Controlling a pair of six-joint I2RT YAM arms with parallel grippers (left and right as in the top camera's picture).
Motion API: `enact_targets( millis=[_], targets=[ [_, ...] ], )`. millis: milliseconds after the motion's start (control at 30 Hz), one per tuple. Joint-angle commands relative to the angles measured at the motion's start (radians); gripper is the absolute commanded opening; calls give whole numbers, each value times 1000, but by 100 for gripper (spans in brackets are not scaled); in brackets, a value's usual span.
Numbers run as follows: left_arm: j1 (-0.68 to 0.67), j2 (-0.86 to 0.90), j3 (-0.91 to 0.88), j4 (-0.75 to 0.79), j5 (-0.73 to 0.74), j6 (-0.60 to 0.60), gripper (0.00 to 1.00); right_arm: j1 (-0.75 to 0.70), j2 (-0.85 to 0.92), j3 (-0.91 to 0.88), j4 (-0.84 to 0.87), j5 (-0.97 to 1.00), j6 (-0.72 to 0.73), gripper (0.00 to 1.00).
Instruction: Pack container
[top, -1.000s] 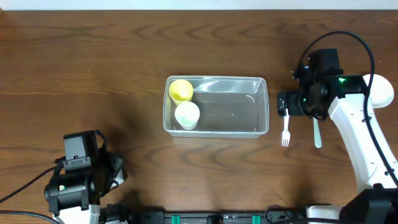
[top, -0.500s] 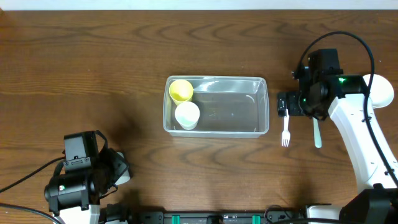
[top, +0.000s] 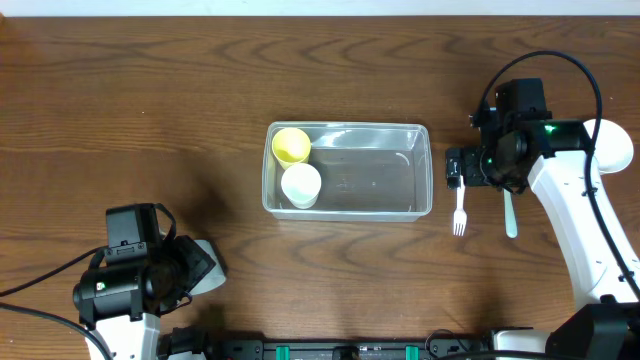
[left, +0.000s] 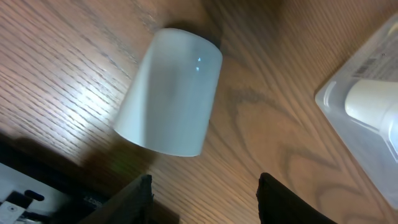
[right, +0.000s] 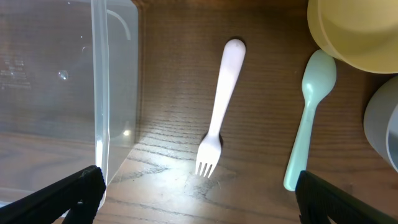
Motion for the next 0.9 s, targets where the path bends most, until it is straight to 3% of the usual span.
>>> enact_targets(
  millis=[0,267,433,667,867],
  targets=[
    [2,0,4,-9,24,-1,55,-6,4,13,-3,7,3,99],
    [1,3,4,26,41,110,55,-6,4,13,-4,6,3,99],
    [1,58,85,74,42,254,55,-6,4,13,-4,3,3,99],
    [1,263,313,-35,-16,480,56,-6,4,13,-3,3,3,99],
    [-121,361,360,-77,-42,534,58,-6,4,13,1,3,3,99]
  ],
)
